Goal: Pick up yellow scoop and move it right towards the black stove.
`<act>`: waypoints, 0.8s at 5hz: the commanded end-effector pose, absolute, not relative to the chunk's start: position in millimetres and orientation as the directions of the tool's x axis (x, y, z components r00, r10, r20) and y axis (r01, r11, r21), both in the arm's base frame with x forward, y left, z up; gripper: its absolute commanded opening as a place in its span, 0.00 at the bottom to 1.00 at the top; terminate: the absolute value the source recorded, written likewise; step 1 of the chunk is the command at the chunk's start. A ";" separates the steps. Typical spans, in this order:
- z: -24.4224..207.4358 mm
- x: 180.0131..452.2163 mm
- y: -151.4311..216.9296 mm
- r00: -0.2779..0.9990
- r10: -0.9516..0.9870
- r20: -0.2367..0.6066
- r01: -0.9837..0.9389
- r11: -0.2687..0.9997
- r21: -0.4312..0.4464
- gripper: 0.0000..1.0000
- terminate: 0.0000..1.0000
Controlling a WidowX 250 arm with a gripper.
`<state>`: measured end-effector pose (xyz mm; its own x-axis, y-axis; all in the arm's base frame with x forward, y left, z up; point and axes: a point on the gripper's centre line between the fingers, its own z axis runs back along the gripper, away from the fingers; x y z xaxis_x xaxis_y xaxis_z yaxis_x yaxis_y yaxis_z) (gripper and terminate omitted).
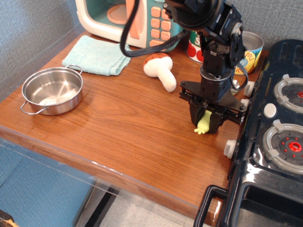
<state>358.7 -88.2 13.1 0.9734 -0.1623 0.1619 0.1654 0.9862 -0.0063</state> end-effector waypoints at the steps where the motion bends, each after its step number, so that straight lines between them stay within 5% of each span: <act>1: 30.4 364.7 -76.0 0.968 -0.134 0.210 0.132 0.991 0.025 0.00 0.00; 2: 35.6 359.6 -73.3 0.970 -0.127 0.207 0.125 0.992 0.025 1.00 0.00; 4: 70.9 353.8 -72.5 0.954 -0.130 0.271 0.129 0.991 0.021 1.00 0.00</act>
